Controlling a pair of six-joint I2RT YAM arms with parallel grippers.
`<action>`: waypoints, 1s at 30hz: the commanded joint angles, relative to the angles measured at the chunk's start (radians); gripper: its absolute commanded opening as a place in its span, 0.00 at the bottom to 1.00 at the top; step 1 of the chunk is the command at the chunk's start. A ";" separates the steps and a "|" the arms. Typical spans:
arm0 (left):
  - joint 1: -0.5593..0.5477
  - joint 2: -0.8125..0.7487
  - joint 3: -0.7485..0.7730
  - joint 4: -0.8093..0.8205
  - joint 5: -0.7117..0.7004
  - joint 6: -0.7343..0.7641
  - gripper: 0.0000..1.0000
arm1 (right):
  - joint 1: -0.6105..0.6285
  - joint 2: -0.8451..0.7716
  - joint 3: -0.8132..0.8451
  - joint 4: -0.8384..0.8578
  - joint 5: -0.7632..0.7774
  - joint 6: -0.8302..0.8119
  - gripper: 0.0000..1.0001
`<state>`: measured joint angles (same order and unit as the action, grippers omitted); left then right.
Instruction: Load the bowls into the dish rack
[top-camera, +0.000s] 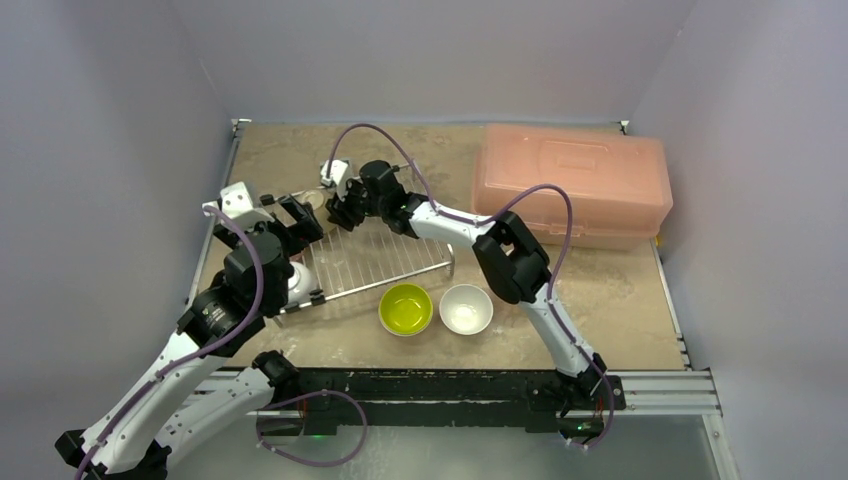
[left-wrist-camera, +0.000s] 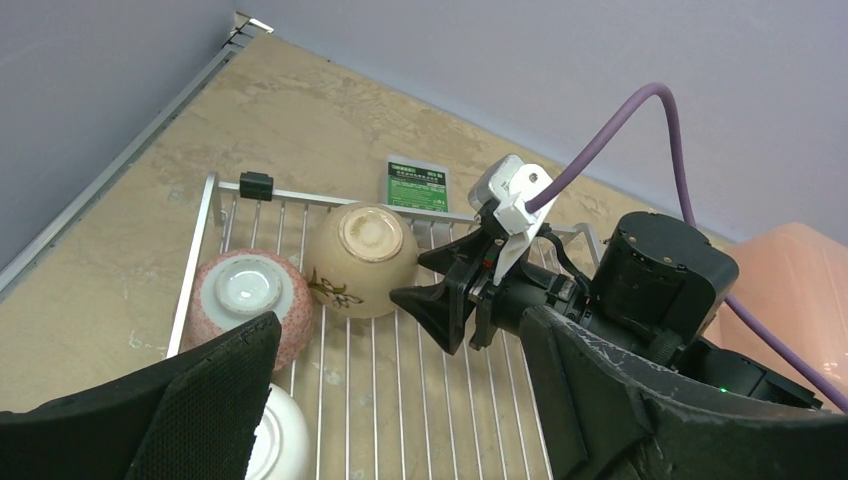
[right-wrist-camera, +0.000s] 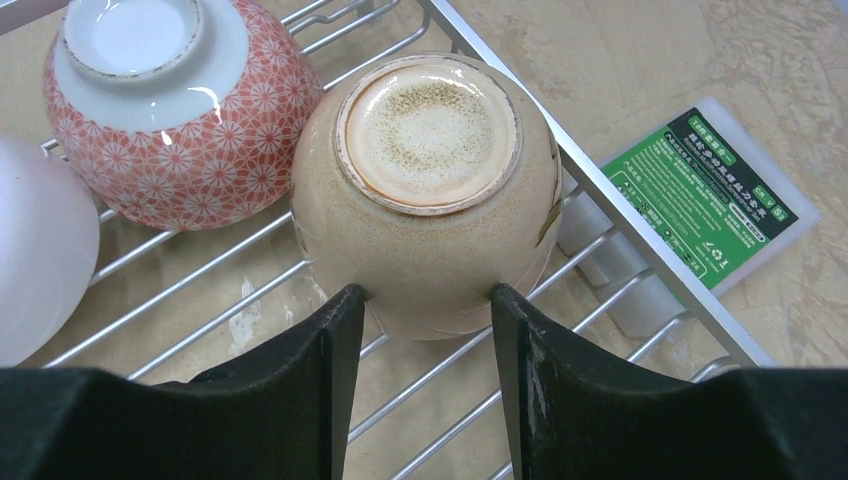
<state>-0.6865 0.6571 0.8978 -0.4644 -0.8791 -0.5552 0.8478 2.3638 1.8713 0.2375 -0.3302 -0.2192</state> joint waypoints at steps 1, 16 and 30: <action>0.001 -0.002 0.036 0.031 0.006 0.023 0.90 | -0.002 0.012 0.072 0.028 -0.015 0.032 0.52; 0.002 0.015 0.111 0.009 0.015 0.046 0.90 | -0.002 -0.198 -0.010 0.056 0.000 0.180 0.98; 0.002 0.013 0.194 -0.101 0.172 0.027 0.90 | -0.001 -0.701 -0.382 -0.330 0.412 0.480 0.90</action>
<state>-0.6865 0.6765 1.0752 -0.5282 -0.7582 -0.5129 0.8478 1.8275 1.6421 0.0544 -0.0738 0.1585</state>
